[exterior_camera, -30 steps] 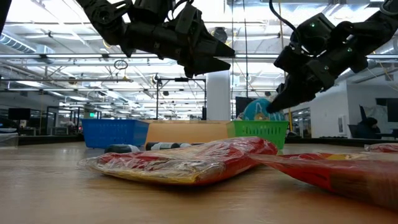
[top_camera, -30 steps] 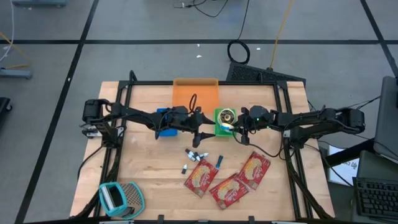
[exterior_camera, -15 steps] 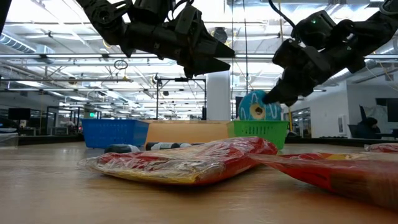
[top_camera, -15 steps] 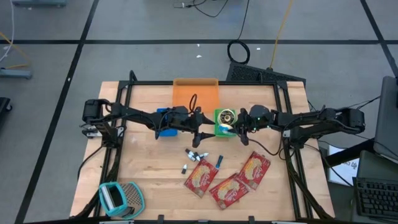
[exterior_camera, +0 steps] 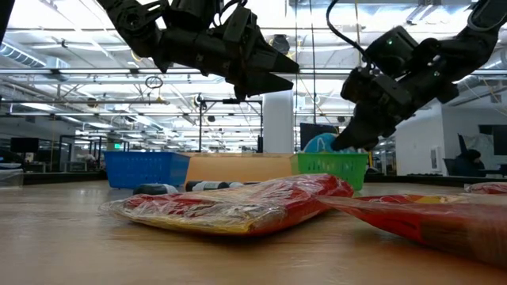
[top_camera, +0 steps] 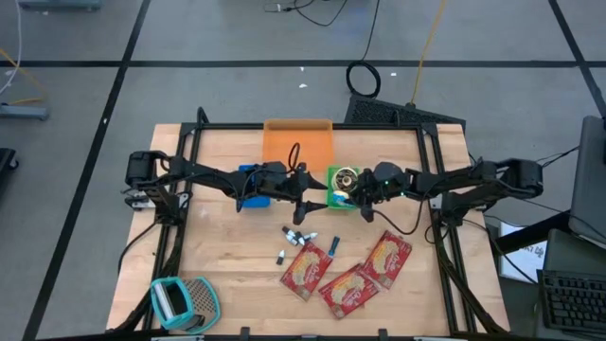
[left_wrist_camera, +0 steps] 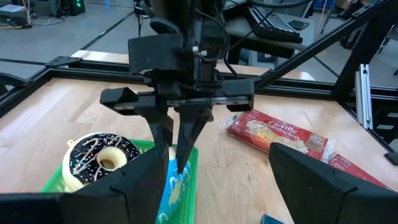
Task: Pick & Place Food Item
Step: Put the blue doughnut into the green bin
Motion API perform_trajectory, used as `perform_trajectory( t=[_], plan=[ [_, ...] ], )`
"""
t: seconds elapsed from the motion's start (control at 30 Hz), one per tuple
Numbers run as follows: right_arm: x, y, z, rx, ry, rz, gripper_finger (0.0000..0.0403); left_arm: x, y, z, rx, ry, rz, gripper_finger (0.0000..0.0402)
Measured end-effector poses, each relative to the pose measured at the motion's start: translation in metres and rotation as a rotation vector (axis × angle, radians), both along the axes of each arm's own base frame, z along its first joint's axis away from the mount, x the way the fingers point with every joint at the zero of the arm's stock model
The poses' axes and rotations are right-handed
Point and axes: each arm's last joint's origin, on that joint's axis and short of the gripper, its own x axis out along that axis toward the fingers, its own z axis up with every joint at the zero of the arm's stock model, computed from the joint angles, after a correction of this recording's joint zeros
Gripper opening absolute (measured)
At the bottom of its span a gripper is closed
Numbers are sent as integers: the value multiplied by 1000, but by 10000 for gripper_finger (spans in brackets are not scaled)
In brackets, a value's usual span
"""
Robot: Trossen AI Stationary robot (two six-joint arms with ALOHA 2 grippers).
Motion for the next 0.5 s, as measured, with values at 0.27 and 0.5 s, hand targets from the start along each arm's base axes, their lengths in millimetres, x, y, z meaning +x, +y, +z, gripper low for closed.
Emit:
perform_trajectory(
  t=[0.27, 0.5],
  plan=[
    [1, 0, -1, -4, -1, 2, 55, 0, 0, 0, -1, 0, 0, 278],
    [0, 0, 0, -27, -3, 15, 55, 0, 0, -1, -2, 13, 0, 278]
  ],
)
